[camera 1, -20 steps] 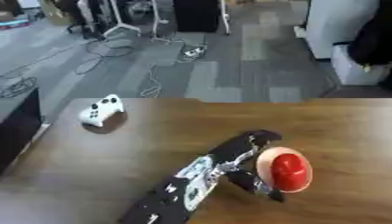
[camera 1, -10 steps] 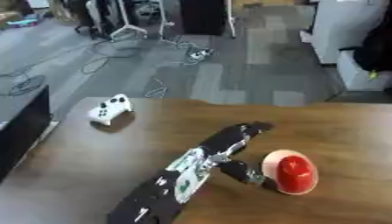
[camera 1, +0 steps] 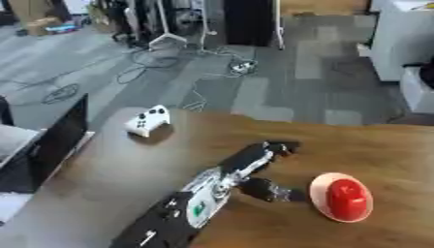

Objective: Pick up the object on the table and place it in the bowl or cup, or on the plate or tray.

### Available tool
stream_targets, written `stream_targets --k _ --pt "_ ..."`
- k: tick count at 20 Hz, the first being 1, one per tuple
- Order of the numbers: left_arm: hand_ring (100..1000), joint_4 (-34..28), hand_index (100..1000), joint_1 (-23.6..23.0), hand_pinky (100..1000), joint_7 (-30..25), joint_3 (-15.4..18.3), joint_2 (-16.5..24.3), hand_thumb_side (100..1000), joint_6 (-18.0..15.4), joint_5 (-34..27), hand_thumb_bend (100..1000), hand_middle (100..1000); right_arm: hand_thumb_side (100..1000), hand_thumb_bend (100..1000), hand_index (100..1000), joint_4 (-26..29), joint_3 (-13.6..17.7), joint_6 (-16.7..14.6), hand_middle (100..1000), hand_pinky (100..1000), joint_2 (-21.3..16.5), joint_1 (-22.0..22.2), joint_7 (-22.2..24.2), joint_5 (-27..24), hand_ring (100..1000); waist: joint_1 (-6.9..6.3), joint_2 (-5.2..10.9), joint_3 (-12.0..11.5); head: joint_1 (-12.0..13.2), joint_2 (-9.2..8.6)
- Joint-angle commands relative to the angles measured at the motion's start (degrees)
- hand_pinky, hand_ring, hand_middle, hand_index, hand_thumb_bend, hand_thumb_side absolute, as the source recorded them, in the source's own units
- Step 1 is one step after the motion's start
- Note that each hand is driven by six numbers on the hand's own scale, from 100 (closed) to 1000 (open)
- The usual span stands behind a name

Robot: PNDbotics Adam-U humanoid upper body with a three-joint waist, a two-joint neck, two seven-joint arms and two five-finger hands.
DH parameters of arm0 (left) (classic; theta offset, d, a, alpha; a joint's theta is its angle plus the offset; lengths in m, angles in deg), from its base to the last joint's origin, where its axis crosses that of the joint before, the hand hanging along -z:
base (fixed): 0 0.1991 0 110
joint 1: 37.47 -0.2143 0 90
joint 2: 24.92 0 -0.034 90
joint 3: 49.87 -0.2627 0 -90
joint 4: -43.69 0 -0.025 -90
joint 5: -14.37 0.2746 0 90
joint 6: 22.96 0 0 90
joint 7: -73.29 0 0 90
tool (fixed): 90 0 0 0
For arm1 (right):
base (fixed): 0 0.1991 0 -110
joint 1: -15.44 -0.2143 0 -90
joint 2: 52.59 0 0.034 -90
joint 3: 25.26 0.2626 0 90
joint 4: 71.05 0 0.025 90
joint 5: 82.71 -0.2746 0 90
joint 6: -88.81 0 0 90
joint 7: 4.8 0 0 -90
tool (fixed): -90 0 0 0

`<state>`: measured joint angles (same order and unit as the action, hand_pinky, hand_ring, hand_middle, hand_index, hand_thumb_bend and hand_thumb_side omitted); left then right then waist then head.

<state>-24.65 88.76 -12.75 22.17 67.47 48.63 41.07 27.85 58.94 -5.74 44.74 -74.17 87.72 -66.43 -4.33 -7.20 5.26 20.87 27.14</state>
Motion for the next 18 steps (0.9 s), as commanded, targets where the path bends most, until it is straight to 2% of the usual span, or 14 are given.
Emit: stream_targets --k 1,3,6,11,13,16,18 --pt "753 -2.3 954 -0.9 591 0.5 -0.1 1.6 952 0.9 -5.4 747 742 743 100 892 0.3 -0.1 0.0 714 455 -0.8 -0.1 0.1 -0.2 685 0.08 1.13 -0.8 -0.8 -0.05" --pt "753 -3.2 954 -2.7 591 1.1 -0.1 1.1 952 1.5 -8.6 747 742 743 100 892 0.0 -0.1 0.1 714 455 -0.8 -0.2 0.0 -0.3 685 -0.04 1.31 -1.8 -1.0 -0.06" --pt "730 -4.4 947 -5.5 537 2.1 -0.3 0.4 996 2.3 -13.4 732 721 744 100 892 -0.4 0.0 0.3 714 454 -0.5 -0.5 0.0 -0.5 684 -0.24 1.47 -3.2 -1.6 -0.26" --pt "699 -6.8 940 -10.4 507 3.4 -1.3 -0.8 986 2.9 -22.1 747 688 744 100 893 -0.8 -0.1 0.5 715 454 -0.2 -1.1 0.2 -1.2 686 -0.38 1.66 -5.1 -2.5 -0.72" --pt "674 -8.2 920 -13.2 491 4.4 -1.2 -1.9 972 2.8 -25.6 724 663 744 100 893 -0.9 -0.2 0.5 715 455 -0.3 -1.3 0.3 -1.4 686 -0.28 1.79 -5.9 -2.9 -0.87" --pt "659 -10.2 902 -17.5 489 6.1 -0.7 -4.4 959 1.7 -29.8 621 648 743 100 893 -0.8 -0.1 0.5 717 455 -0.2 -1.2 0.3 -1.6 690 0.22 1.9 -7.1 -3.3 -1.55" --pt "665 -10.9 895 -20.3 504 7.1 -0.5 -6.4 959 0.5 -32.1 605 650 740 100 893 -0.6 0.0 0.5 720 457 -0.3 -1.3 0.1 -1.8 694 0.58 1.95 -8.0 -3.4 -2.12"
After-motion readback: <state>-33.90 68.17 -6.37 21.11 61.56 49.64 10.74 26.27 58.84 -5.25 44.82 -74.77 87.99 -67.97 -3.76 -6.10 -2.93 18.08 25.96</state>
